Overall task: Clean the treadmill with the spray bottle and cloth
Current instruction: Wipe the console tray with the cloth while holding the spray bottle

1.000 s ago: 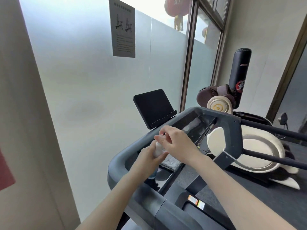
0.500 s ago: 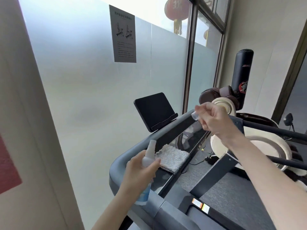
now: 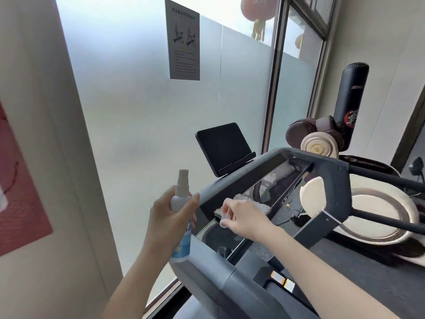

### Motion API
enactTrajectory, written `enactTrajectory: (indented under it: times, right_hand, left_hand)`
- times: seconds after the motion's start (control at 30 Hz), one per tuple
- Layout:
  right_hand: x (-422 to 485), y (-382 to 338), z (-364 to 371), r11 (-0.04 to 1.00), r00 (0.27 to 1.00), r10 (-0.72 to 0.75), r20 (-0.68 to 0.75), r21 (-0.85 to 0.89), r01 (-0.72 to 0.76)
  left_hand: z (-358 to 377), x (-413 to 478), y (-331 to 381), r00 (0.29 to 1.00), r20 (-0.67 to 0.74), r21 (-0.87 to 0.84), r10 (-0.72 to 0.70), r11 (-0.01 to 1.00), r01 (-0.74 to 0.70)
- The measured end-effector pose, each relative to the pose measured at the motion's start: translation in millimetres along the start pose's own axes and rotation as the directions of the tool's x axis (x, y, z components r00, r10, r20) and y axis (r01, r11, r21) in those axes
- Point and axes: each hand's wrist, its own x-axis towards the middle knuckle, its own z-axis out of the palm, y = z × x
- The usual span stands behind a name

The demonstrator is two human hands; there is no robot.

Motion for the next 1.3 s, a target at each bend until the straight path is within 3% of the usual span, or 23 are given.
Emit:
enactTrajectory:
  times: [0.2, 0.37, 0.47, 0.57, 0.83, 1.3]
  right_hand:
    - [11.9, -0.1, 35.7, 0.990, 0.998, -0.051, 0.029, -0.126, 0.055]
    - [15.3, 7.3, 36.5, 0.995, 0.995, -0.088, 0.037, -0.047, 0.089]
    - [26.5, 23.4, 19.6, 0.994, 0.999, -0.003, -0.041, 0.108, 0.007]
    - [48.2, 52.1, 3.6, 0.984, 0.981, 0.145, -0.128, 0.120, -0.130]
    - [93.7, 93.6, 15.0, 0.905, 0.907, 0.420, 0.010, -0.074, -0.419]
    - [98.5, 90.9, 19.4, 0.875, 0.869, 0.471, 0.154, 0.046, -0.482]
  left_hand:
    - [-3.5, 2.8, -5.0, 1.000, -0.012, 0.028, -0.001, 1.000, 0.001]
    - [1.8, 7.8, -8.7, 1.000, -0.002, 0.052, -0.025, 0.998, 0.025]
    - [6.0, 12.9, -11.6, 1.000, 0.007, 0.061, -0.027, 0.998, 0.026]
    - [13.3, 17.5, -14.3, 0.999, 0.024, 0.059, -0.032, 0.998, 0.030]
    - [33.9, 35.1, -21.0, 0.999, 0.038, 0.121, 0.003, 0.993, -0.007]
    - [42.9, 42.6, -27.8, 0.997, 0.081, 0.152, -0.021, 0.988, 0.008]
